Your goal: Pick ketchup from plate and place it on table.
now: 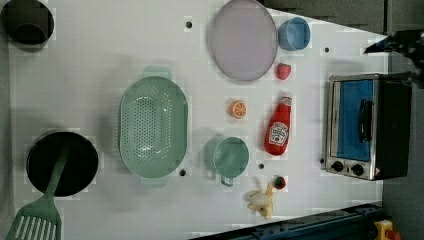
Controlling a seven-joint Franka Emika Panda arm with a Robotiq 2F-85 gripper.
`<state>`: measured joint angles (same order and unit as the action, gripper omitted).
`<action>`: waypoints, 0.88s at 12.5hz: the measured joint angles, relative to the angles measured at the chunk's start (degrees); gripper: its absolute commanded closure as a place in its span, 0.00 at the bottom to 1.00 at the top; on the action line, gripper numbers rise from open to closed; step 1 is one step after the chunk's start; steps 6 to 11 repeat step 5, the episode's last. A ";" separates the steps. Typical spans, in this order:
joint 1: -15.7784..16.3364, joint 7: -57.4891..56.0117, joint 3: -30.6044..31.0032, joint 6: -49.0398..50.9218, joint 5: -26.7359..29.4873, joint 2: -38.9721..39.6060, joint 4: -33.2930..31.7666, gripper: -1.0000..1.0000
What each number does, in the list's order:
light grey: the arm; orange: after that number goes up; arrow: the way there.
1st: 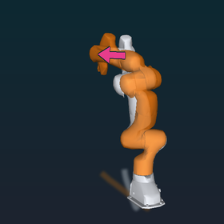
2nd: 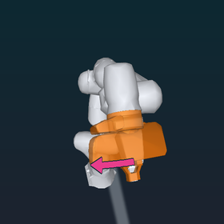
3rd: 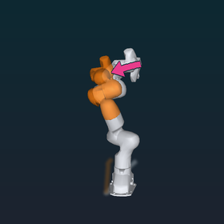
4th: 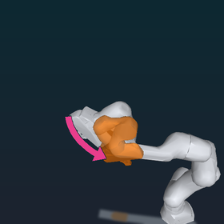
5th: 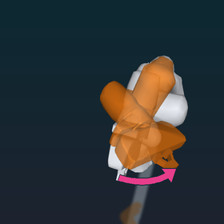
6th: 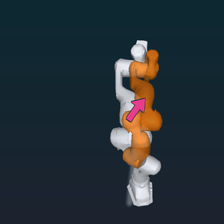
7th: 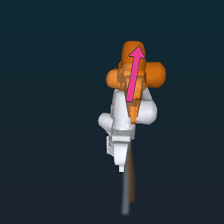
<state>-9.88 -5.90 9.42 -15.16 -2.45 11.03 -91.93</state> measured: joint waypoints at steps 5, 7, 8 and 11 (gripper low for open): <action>-0.34 1.44 0.58 13.07 -0.45 -0.13 8.78 0.00; -0.34 1.44 0.58 13.07 -0.45 -0.13 8.78 0.00; -0.34 1.44 0.58 13.07 -0.45 -0.13 8.78 0.00; -0.34 1.44 0.58 13.07 -0.45 -0.13 8.78 0.00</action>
